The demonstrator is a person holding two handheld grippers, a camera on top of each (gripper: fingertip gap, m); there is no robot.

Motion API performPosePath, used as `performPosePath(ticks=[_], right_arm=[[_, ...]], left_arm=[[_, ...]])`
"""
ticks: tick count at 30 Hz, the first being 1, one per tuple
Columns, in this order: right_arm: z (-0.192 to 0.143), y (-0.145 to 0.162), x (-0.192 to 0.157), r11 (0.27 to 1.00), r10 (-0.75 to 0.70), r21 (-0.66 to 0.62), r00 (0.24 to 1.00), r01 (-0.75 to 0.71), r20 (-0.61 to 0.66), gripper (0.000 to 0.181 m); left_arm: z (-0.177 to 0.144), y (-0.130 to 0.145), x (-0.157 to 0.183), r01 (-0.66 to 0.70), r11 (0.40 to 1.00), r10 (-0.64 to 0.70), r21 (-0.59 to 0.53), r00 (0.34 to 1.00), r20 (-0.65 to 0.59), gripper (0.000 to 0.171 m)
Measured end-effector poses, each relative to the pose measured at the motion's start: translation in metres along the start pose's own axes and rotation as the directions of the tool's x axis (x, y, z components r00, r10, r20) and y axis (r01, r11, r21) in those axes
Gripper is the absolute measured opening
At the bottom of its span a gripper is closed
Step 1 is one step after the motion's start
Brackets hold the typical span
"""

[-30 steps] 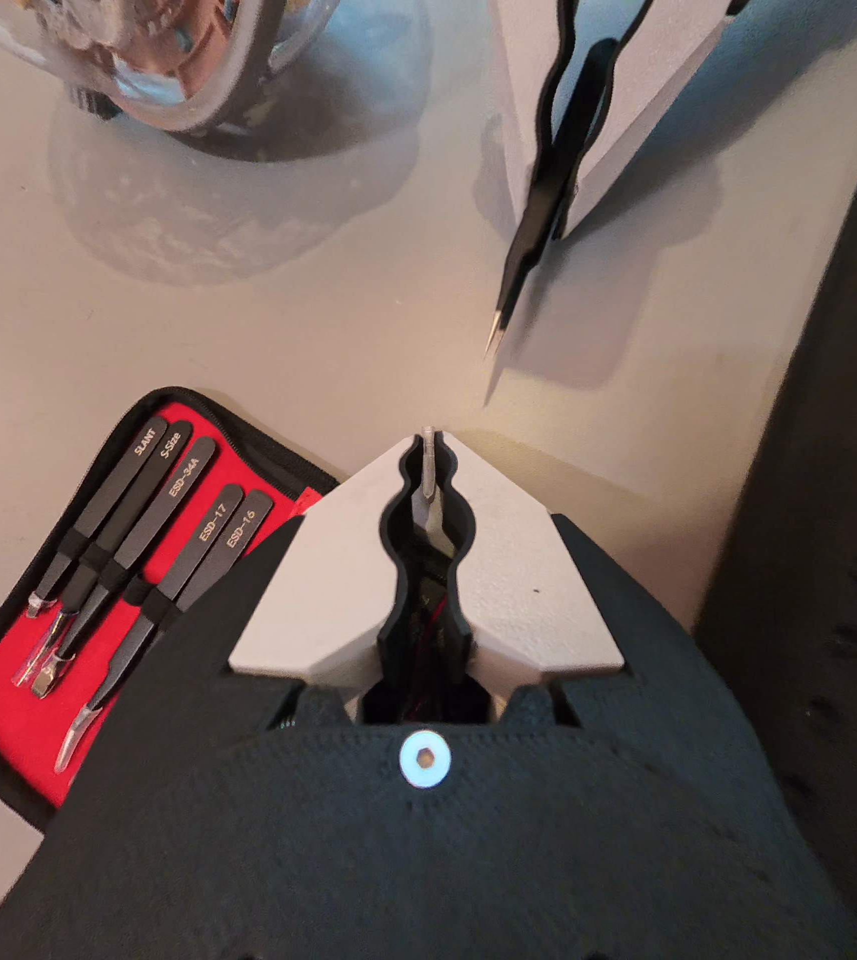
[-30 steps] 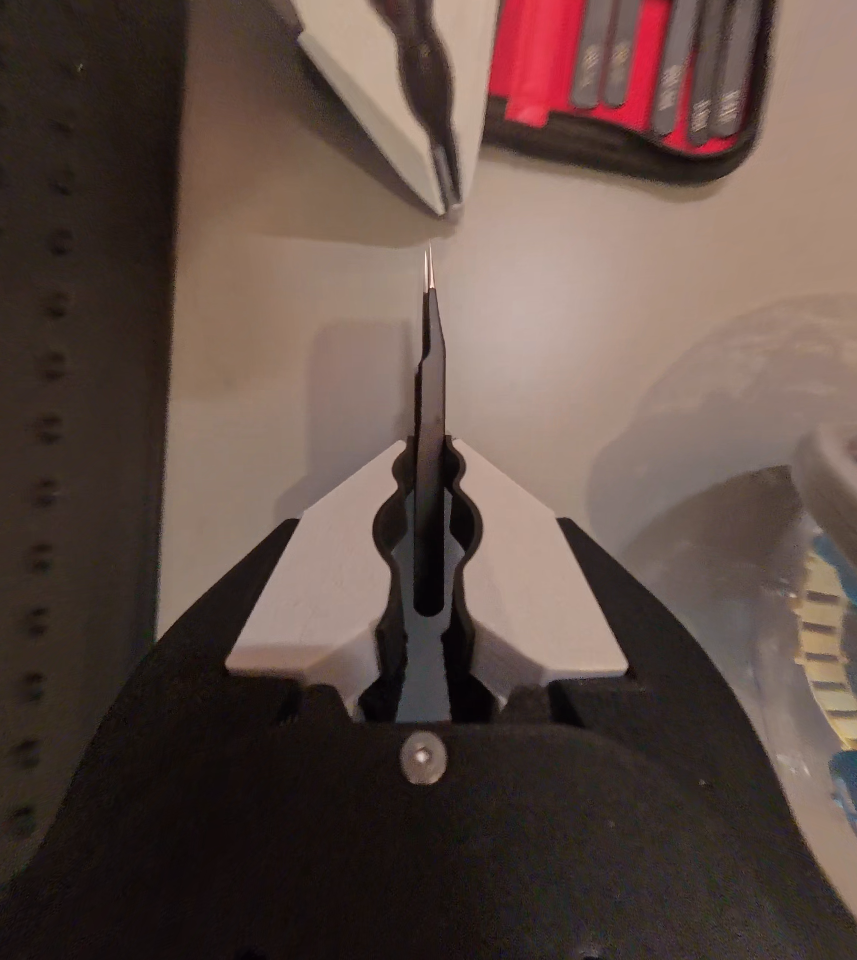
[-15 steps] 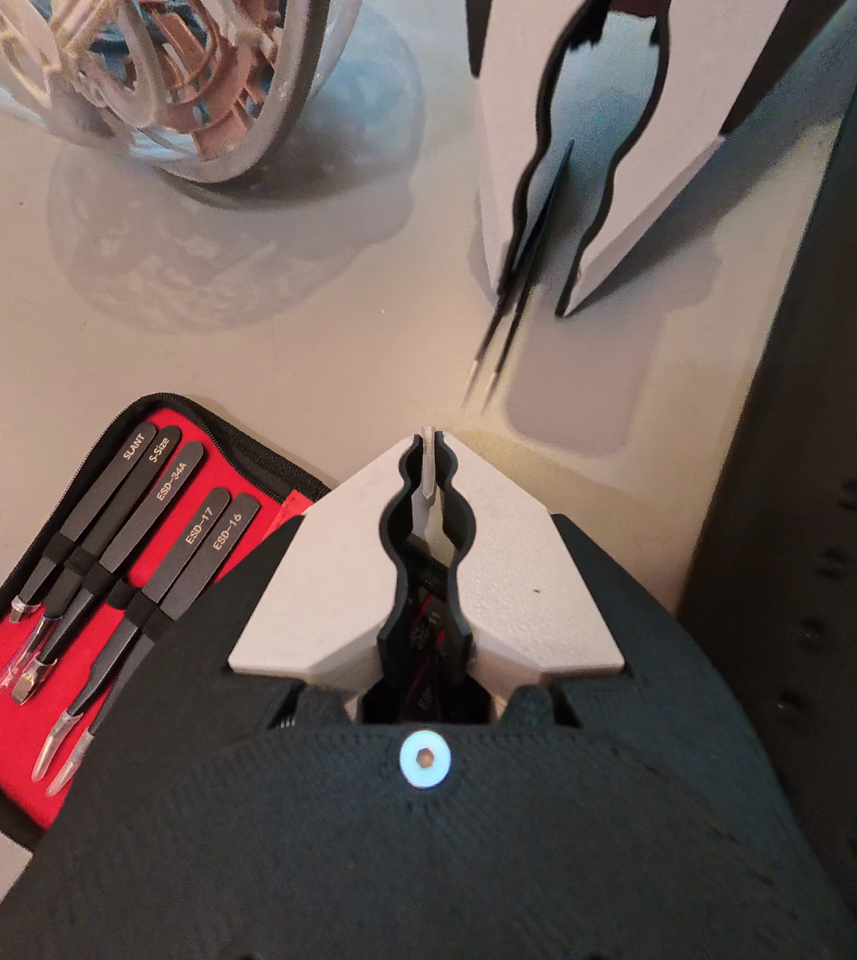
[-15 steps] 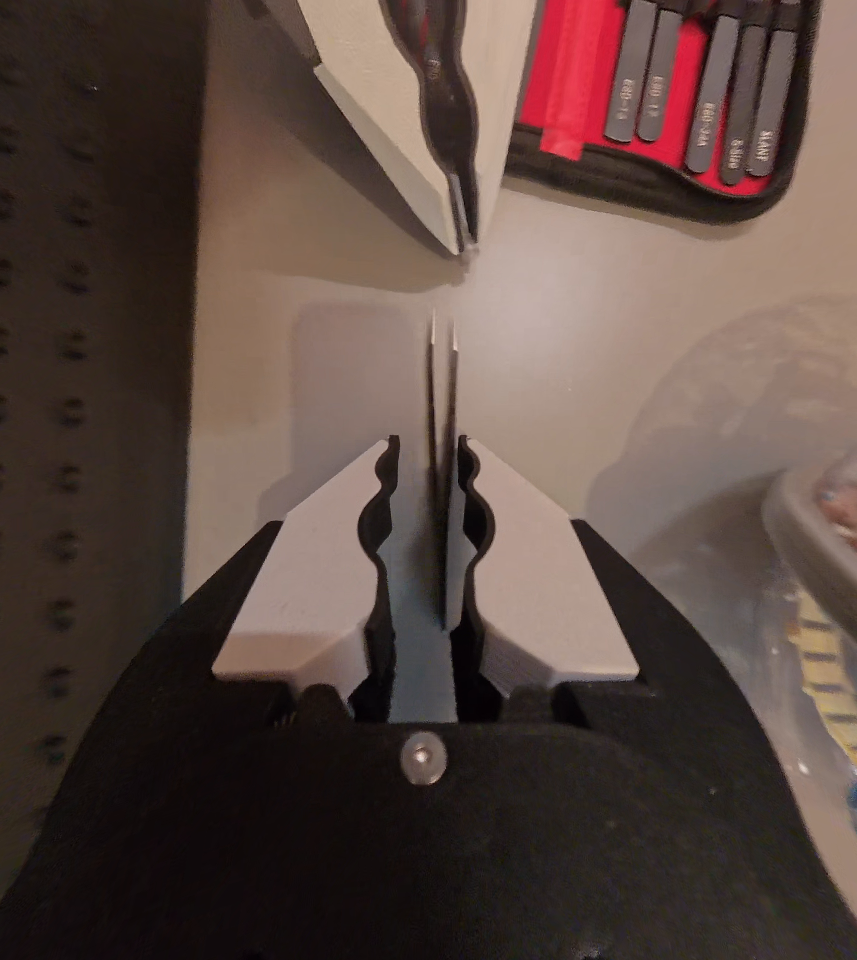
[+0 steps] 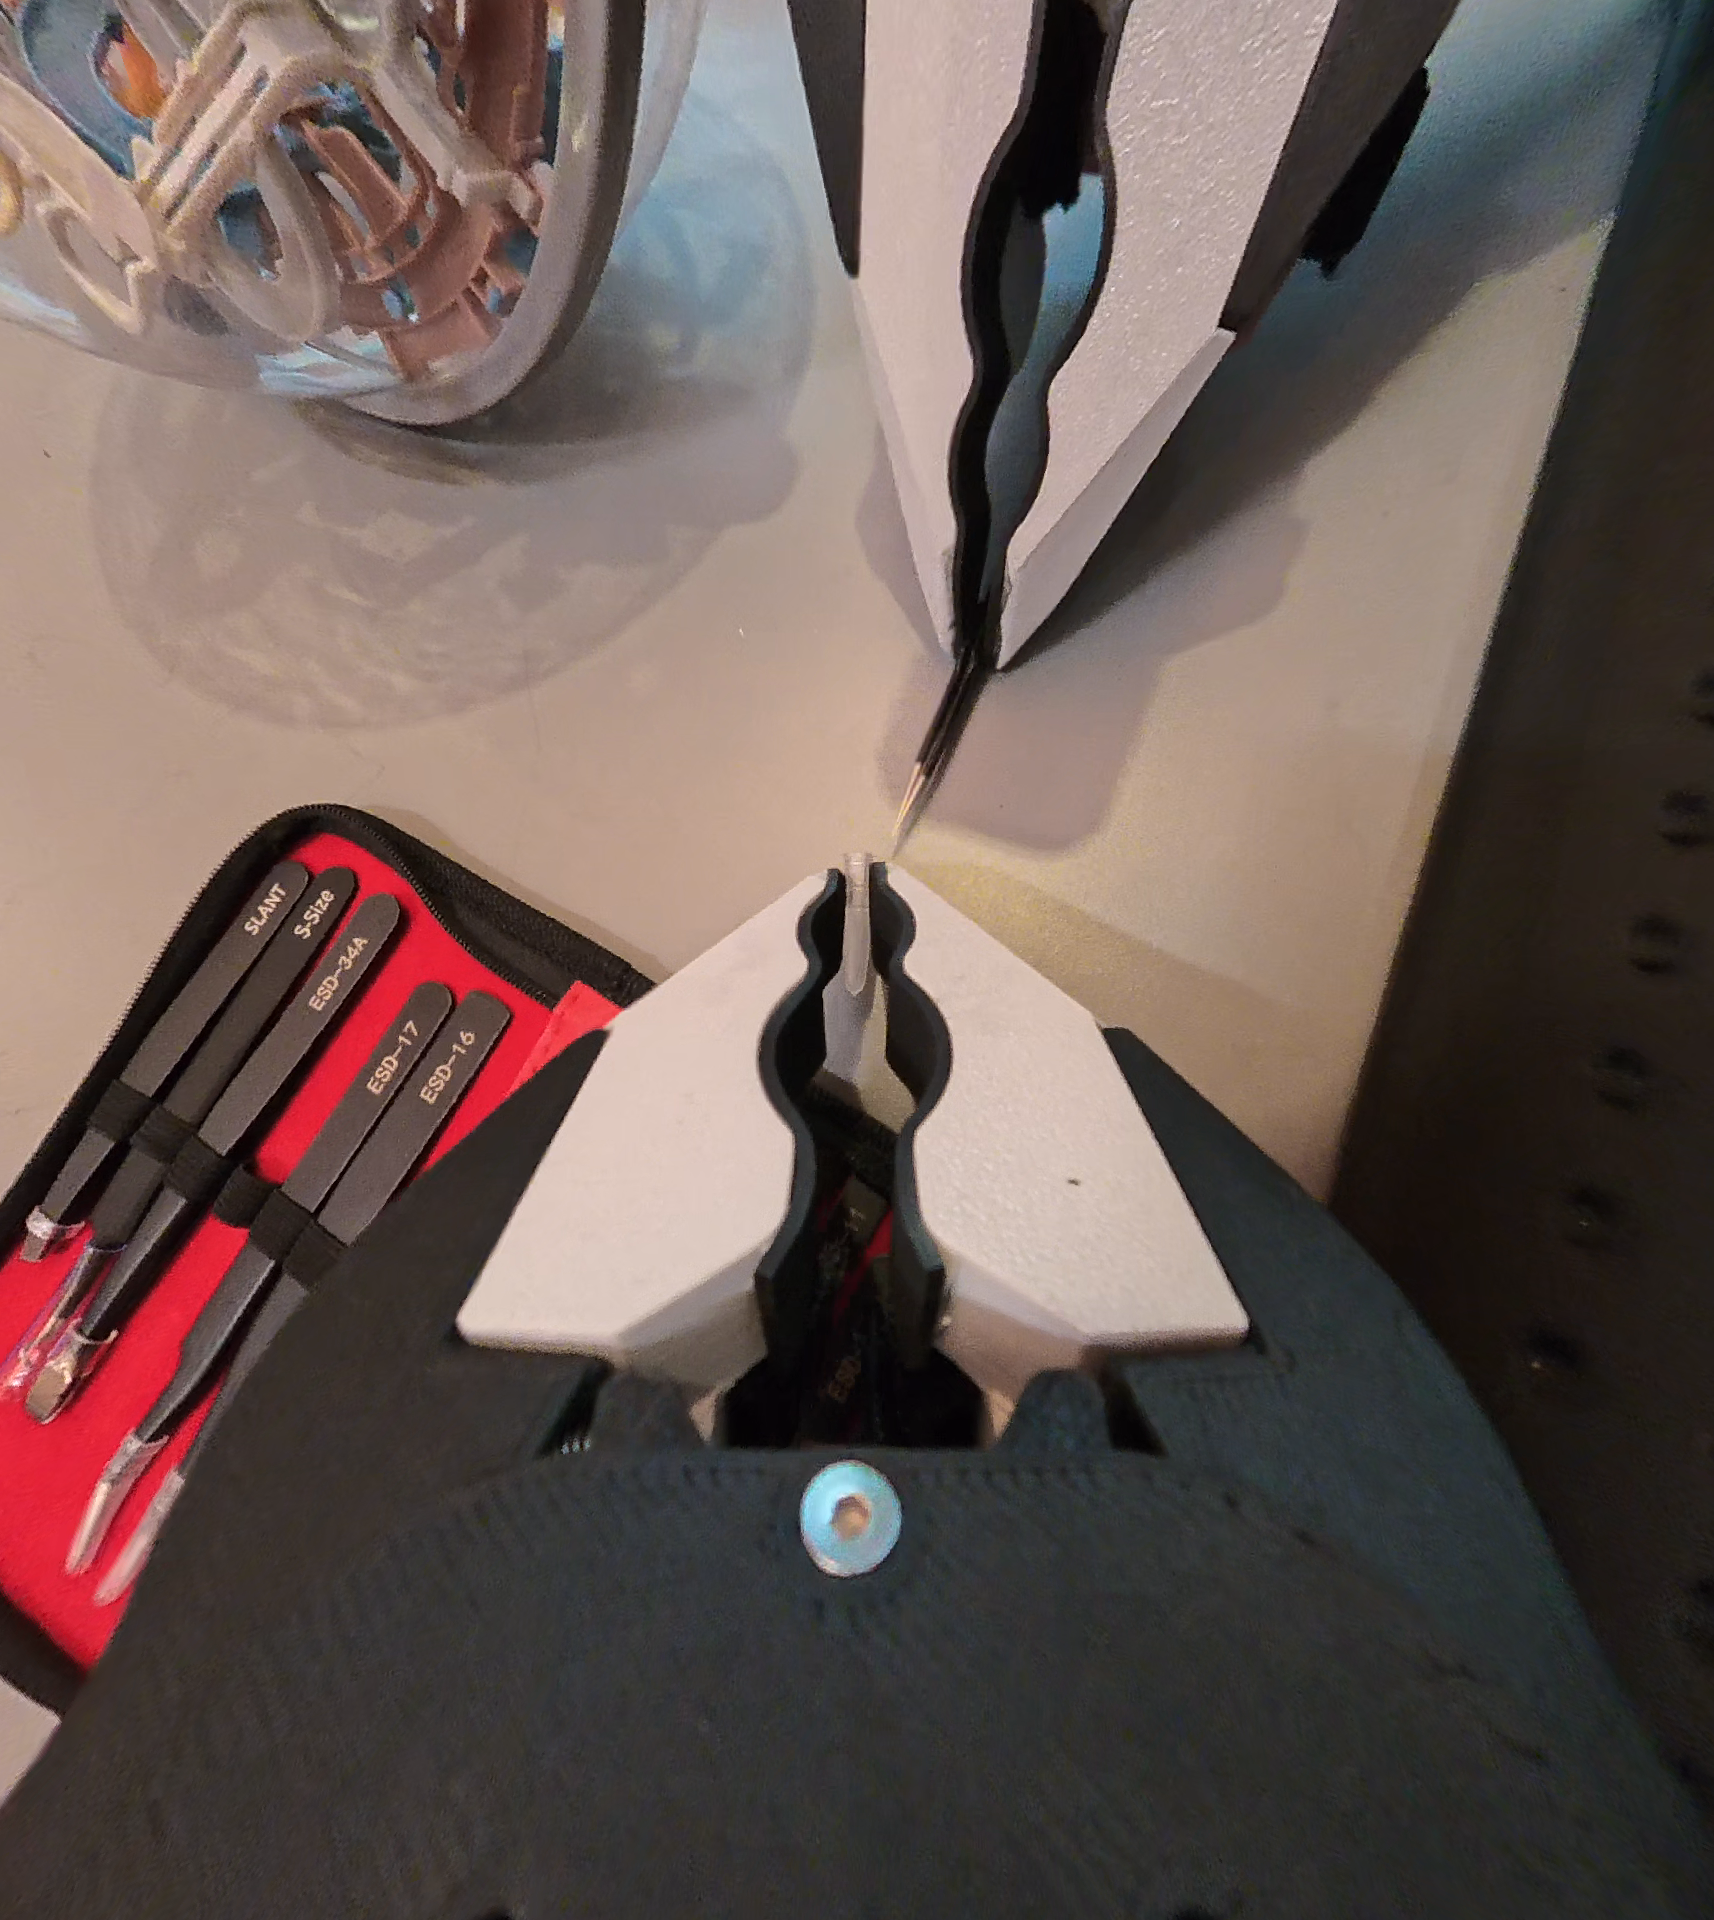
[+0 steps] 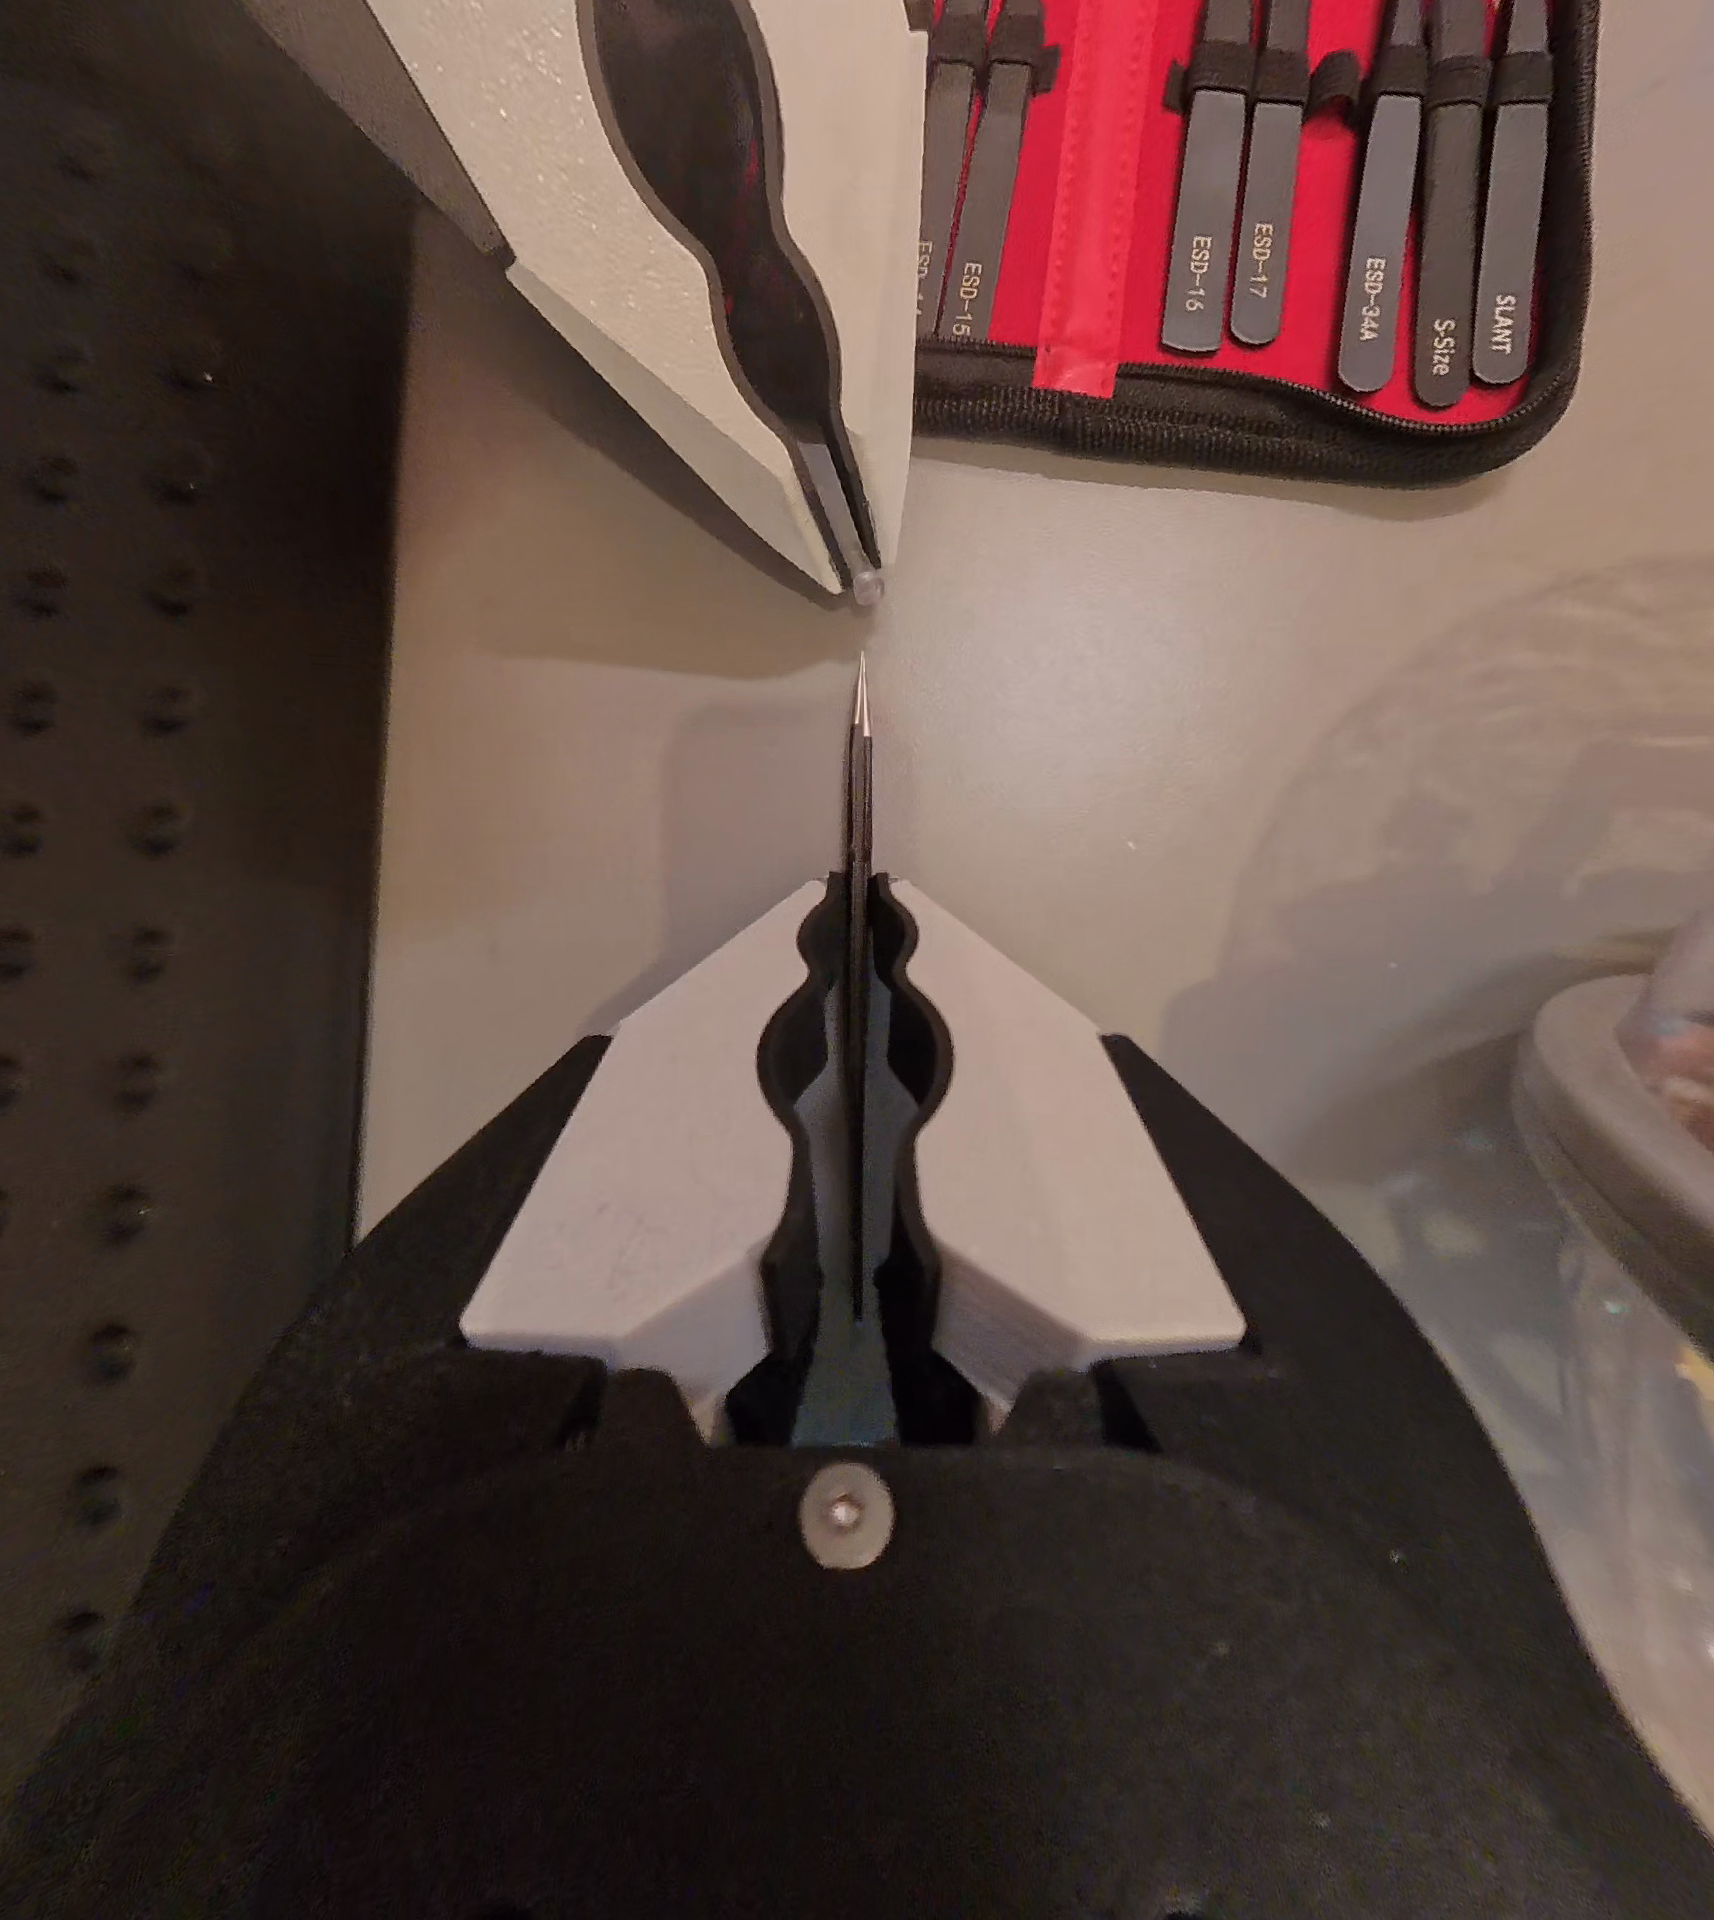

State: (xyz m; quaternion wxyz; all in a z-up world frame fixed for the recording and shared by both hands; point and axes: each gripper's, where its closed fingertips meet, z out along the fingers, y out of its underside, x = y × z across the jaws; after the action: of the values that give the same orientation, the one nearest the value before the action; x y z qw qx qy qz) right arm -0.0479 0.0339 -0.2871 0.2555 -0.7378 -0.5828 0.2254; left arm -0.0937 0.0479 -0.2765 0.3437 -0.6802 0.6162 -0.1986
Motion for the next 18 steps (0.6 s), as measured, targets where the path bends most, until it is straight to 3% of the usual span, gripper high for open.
performPosePath(ticks=[6, 18], right_arm=[[-0.024, -0.022, 0.002, 0.995, -0.016, 0.101, 0.999, 0.021, -0.048, 0.0], [-0.027, -0.027, -0.002, 0.993, -0.097, 0.054, 0.992, 0.101, -0.082, 0.0]], left_arm=[[-0.009, -0.012, 0.001, -0.034, 0.997, 0.034, 0.072, 0.999, -0.004, 0.002], [-0.017, -0.022, 0.001, -0.067, 0.993, 0.066, 0.1, 0.998, 0.011, 0.002]])
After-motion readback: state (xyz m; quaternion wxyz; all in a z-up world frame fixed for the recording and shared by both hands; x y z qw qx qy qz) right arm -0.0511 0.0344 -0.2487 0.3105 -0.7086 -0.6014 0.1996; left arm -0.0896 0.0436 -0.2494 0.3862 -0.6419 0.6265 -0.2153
